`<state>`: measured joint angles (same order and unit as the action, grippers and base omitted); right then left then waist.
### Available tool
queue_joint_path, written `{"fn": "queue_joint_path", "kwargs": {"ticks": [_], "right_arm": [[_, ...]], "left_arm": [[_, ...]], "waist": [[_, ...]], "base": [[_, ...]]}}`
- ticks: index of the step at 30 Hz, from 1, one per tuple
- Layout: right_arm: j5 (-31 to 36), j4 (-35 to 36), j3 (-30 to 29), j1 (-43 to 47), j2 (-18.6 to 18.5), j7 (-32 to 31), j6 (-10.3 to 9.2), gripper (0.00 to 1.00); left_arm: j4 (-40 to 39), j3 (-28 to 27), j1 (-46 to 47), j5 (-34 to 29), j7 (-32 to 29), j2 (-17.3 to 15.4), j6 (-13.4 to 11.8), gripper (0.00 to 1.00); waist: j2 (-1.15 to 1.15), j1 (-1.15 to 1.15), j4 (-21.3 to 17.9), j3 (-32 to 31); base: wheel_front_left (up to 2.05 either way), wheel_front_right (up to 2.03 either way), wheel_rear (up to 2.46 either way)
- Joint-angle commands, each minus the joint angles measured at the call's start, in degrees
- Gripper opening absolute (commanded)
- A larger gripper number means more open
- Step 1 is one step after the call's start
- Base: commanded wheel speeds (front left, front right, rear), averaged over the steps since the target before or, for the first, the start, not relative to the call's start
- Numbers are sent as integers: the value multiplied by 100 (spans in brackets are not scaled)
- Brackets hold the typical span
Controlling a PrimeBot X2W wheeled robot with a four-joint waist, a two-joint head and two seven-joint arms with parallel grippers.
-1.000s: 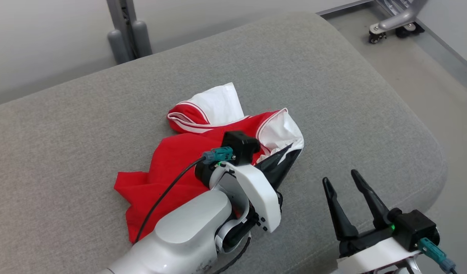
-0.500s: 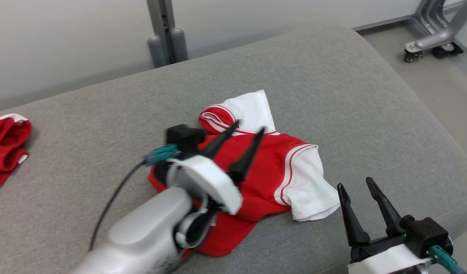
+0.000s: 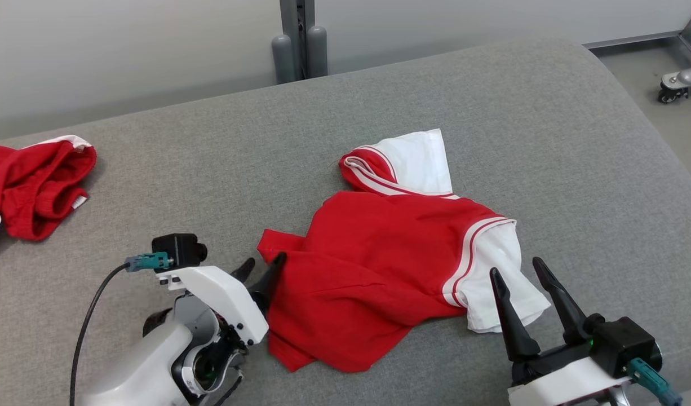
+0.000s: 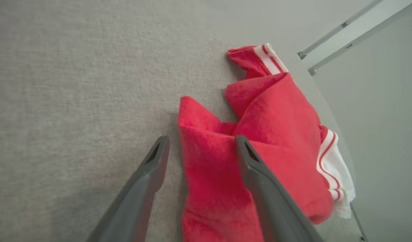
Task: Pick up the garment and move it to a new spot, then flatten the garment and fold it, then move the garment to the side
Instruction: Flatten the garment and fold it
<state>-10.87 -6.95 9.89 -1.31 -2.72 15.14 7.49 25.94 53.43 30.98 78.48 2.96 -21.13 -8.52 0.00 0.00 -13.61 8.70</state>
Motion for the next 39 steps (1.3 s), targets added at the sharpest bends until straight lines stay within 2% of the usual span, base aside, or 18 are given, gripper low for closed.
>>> {"fn": "queue_joint_path", "kwargs": {"ticks": [1,4,5,6,7,11,14,16,19,23,27,29,31,36,37,38,39], "right_arm": [[-28,-18,11,-61,-31,2,1,100],[-60,-17,3,-93,-35,2,1,100],[-61,-23,-6,-80,-32,2,1,100],[-64,-31,-15,-62,-31,2,1,100],[-66,-35,-28,-44,-31,2,1,100],[-79,-24,-83,19,-32,2,1,100],[-87,-7,-169,69,-31,2,1,100],[-59,-16,-226,119,-30,2,1,100],[-30,-32,-251,144,-31,2,1,100],[-6,-34,-229,112,-34,2,1,100],[10,-22,-197,121,-32,2,1,100],[11,-20,-189,116,-31,2,1,100],[20,-46,-112,68,-32,2,1,100],[-24,-81,29,-55,-32,2,1,100],[-29,-92,50,-75,-32,1,1,100],[-29,-92,50,-75,-32,1,1,100],[-41,-107,64,-86,-32,1,1,100]], "left_arm": [[38,-3,-14,57,-100,-8,61,100],[89,56,-119,330,-484,141,320,100],[98,60,-198,530,-657,223,538,100],[93,25,-196,579,-657,241,670,27],[115,38,-160,505,-619,212,750,0],[196,-182,-52,163,177,124,575,0],[-59,-212,45,-305,718,-182,255,0],[-436,-342,22,-402,899,-347,103,0],[-1129,-567,-38,-528,1023,-732,-167,0],[-2213,-750,-84,-843,1071,-1269,-774,0],[-3249,-520,-137,-1189,840,-1563,-1342,0],[-3419,-379,-97,-1273,717,-1532,-1429,0],[-3536,125,112,-1484,342,-1196,-1494,0],[-2485,793,301,-1419,-73,-161,-1152,0],[-2122,896,339,-1428,-112,9,-1045,12],[-2122,896,339,-1428,-112,9,-1045,12],[-1780,978,369,-1428,-143,152,-974,47]], "waist": [[0,0,-26,21],[0,0,-111,48],[0,0,-163,58],[0,0,-183,58],[0,0,-200,53],[0,0,-255,14],[0,0,-194,-16],[0,0,-100,-46],[0,0,48,-77],[0,0,175,-123],[0,0,212,-136],[0,0,212,-122],[0,0,180,-50],[0,0,8,88],[0,0,-42,111],[0,0,-42,111],[0,0,-91,131]], "base": [[0,0,0],[0,0,0],[0,0,0],[0,0,0],[0,0,0],[0,0,0],[0,0,0],[0,0,0],[0,0,0],[0,0,0],[0,0,0],[0,0,0],[0,0,0],[0,0,0],[0,0,0],[0,0,0],[0,0,0]]}}
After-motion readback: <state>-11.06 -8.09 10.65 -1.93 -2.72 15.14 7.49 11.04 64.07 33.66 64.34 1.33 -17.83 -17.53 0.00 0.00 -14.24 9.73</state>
